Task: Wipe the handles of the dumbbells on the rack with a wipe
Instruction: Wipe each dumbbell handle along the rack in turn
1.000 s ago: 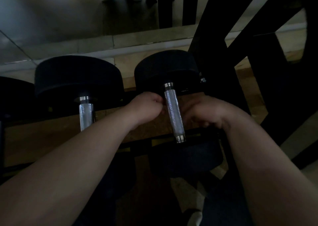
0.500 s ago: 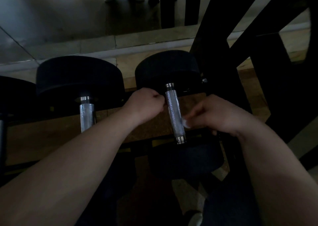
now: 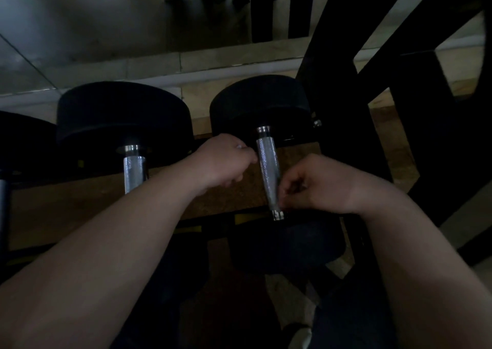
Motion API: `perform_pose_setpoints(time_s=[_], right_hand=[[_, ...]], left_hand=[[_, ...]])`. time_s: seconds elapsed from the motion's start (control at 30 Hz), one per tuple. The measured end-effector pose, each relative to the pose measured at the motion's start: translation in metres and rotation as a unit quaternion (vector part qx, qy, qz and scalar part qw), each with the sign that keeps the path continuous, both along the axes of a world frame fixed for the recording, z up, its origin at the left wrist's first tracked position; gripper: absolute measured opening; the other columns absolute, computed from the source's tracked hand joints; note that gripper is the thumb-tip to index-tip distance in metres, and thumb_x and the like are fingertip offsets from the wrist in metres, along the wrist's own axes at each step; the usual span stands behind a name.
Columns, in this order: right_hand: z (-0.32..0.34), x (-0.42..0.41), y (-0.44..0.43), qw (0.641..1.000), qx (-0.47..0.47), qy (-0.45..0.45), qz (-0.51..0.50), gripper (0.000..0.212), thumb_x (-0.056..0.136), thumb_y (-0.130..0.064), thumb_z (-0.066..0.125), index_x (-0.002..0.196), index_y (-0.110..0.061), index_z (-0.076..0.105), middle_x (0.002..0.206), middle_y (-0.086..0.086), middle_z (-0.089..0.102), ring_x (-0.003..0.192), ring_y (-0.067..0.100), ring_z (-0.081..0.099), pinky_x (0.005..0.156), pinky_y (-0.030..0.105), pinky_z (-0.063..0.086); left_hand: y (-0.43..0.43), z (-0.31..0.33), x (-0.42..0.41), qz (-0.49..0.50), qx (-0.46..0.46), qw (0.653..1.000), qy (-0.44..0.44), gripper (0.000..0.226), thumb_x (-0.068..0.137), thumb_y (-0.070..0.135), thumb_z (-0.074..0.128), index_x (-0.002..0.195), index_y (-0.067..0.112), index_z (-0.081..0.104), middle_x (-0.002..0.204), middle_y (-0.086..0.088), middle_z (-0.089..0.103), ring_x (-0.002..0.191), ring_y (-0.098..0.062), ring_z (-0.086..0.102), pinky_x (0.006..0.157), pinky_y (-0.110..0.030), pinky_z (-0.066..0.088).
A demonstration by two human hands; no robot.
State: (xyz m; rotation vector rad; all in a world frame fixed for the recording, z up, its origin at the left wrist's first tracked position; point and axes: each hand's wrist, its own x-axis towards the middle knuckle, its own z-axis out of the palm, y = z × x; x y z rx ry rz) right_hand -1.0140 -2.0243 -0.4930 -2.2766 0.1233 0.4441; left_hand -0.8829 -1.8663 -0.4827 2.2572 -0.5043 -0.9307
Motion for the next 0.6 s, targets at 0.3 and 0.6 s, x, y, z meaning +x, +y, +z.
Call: perform_pose_setpoints(time_s=[0.3,0.6], right_hand=[[-0.008,0.021,0.010,0.969,-0.059,-0.212,-0.110,0.010,0.087,-0.032,0.078,0.080,-0.033,0.072,0.073,-0.015,0.068,0.069,-0.006,0.061,0.064,0.011,0.045],[-0.008,0.022,0.014,0.961,-0.072,-0.224,-0.148,0.011,0.086,-0.032,0.077,0.082,-0.039,0.070,0.076,-0.017,0.068,0.075,-0.007,0.063,0.064,0.005,0.042]], left_hand=[[0.000,0.001,0.001,-0.004,-0.042,0.998,-0.050,0.022,0.094,0.032,0.056,0.088,0.023,0.075,0.083,0.006,0.073,0.062,-0.006,0.055,0.052,-0.023,0.038],[0.004,0.004,-0.005,-0.048,-0.042,0.996,-0.061,0.012,0.091,0.031,0.064,0.097,0.027,0.074,0.092,0.016,0.065,0.086,0.004,0.054,0.068,-0.015,0.040]])
